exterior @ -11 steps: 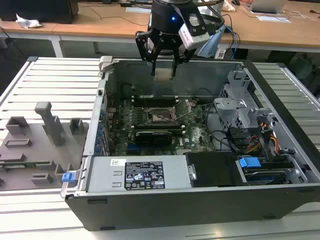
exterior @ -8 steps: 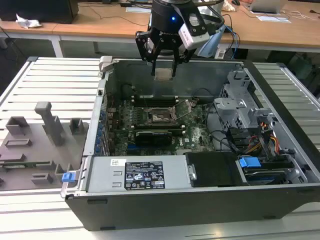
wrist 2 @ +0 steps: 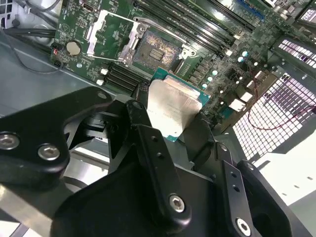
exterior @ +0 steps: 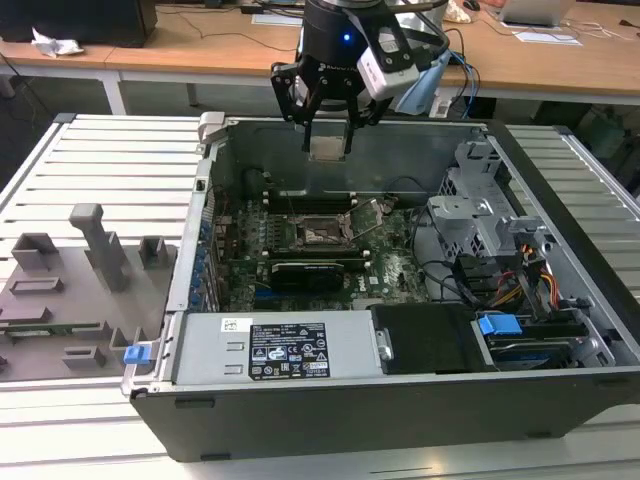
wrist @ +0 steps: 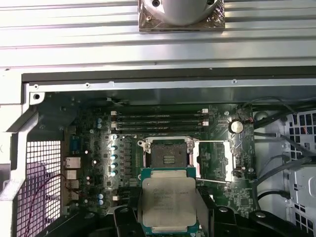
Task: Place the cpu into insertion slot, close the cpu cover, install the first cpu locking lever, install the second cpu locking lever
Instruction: 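Place the cpu into insertion slot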
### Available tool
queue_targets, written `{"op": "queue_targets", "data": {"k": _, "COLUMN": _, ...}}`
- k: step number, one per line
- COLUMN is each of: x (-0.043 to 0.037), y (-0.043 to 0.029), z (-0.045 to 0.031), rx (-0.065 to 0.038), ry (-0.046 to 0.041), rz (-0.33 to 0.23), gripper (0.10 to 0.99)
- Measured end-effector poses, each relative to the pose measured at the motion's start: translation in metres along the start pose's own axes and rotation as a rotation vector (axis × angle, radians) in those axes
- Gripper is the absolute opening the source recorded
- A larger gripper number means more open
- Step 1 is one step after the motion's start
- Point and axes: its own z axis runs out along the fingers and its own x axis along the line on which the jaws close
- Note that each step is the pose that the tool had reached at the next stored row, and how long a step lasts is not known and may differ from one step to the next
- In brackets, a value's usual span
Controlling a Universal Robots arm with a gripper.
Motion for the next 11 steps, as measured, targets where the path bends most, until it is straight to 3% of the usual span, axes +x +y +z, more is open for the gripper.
{"op": "queue_targets", "data": {"k": 3, "x": 0.0000, "y": 0.0000, "z": 0.0000, "rx": -0.001, "ry": -0.0026, "rz": 0.029, "gripper": 0.529}}
{"op": "queue_targets", "data": {"k": 11, "x": 0.0000, "y": -0.0001, "z": 0.0007, "rx": 0.001, "ry": -0.0176, "rz": 0.192, "gripper": 0.529}}
